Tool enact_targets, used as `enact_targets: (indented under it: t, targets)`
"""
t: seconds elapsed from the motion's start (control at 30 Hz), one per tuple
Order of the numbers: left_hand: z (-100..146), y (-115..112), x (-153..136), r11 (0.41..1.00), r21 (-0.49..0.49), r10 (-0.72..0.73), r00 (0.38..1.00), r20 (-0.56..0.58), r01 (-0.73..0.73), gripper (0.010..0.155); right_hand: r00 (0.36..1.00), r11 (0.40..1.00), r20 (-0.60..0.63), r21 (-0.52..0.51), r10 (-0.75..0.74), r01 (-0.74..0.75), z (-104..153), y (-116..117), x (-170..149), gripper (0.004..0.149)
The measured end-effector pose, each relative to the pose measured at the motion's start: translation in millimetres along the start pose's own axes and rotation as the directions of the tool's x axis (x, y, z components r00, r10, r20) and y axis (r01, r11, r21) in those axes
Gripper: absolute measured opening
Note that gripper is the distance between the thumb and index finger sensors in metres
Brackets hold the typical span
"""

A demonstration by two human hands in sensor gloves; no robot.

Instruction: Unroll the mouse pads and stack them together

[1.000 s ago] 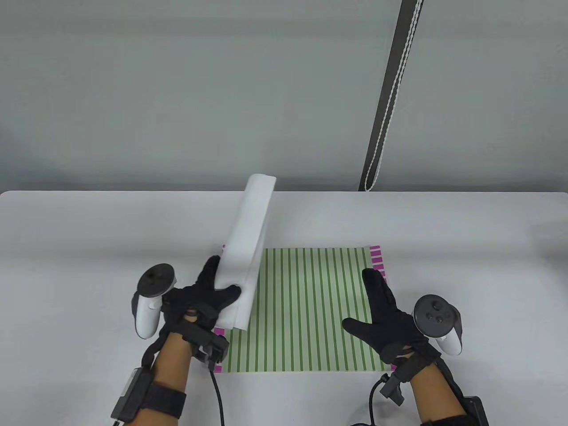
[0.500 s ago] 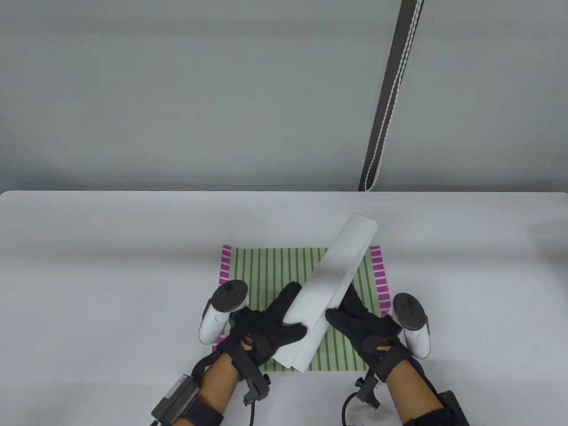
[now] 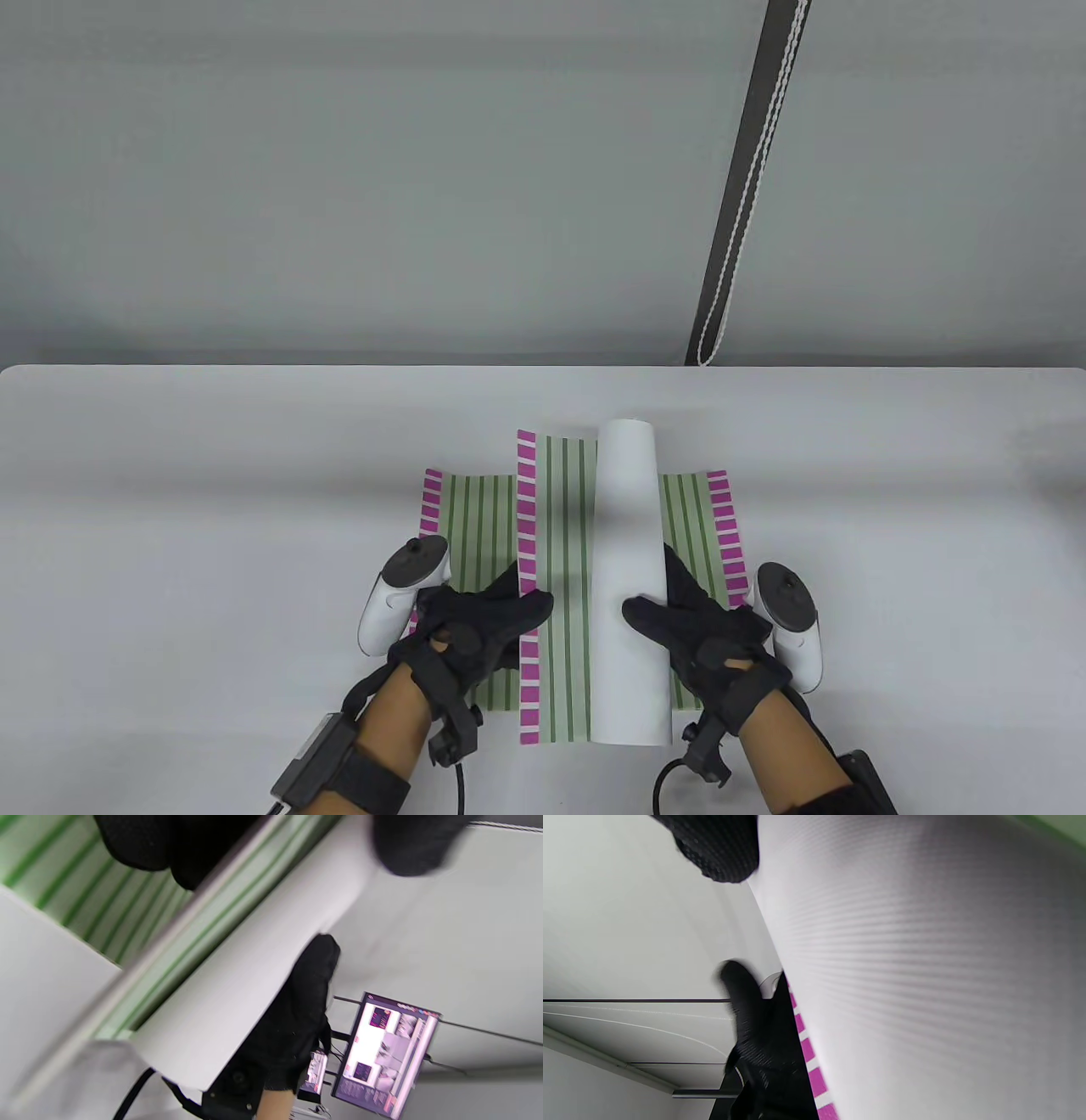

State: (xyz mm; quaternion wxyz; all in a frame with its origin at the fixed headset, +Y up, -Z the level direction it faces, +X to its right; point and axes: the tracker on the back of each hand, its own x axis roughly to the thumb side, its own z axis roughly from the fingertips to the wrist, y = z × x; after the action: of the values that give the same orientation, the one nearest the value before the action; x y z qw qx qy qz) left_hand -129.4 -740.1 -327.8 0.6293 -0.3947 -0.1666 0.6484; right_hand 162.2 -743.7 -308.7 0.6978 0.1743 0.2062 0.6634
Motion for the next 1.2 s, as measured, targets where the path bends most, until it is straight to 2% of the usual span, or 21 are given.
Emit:
enact_targets:
  t: [0.1,0.2,0.37,0.53,0.63,0.8,1.07,1.2]
  targets:
    - [0.1,2.1,-3.7,0.997,0.076,0.009,0.999,-0.041,-0.006,0.071,1.0,0.999,-0.009,0.041,0.008,-0.008,-3.1,3.0,-2.2,0.094]
    - [0.7,1.5,1.2,0.996,0.088,-0.024,1.0,-0.012,0.025,0.065,0.999,0.999,-0.024,0.046,-0.026,0.027,-3.1,0.5,-8.5,0.094]
    - [1.1,-2.4,8.6,0.987,0.135,-0.082,0.997,-0.012,0.083,0.064,0.997,0.998,-0.05,0.028,-0.059,0.06,-1.4,-7.3,-15.4,0.092]
    - [1.1,-3.2,8.9,0.983,0.159,-0.085,0.996,-0.018,0.087,0.064,0.997,0.996,-0.052,0.06,-0.062,0.065,0.4,-6.3,-14.2,0.093]
    - [0.5,-6.9,11.5,0.982,0.162,-0.1,0.995,-0.012,0.101,0.064,0.996,0.995,-0.07,0.083,-0.055,0.061,1.2,-0.8,-12.5,0.102]
    - [0.4,-13.2,17.2,0.973,0.172,-0.155,0.988,-0.014,0.155,0.064,0.993,0.999,-0.112,0.027,-0.025,0.028,0.8,1.7,-18.1,0.11]
    - [2.4,-4.0,14.2,0.97,0.193,-0.143,0.99,-0.022,0.144,0.064,0.992,0.996,-0.101,-0.058,-0.07,0.065,2.8,-16.3,-26.2,0.099]
    - [2.5,-2.9,13.0,0.974,0.191,-0.125,0.992,-0.015,0.125,0.064,0.99,0.993,-0.082,-0.043,-0.112,0.109,3.8,-20.3,-30.7,0.094]
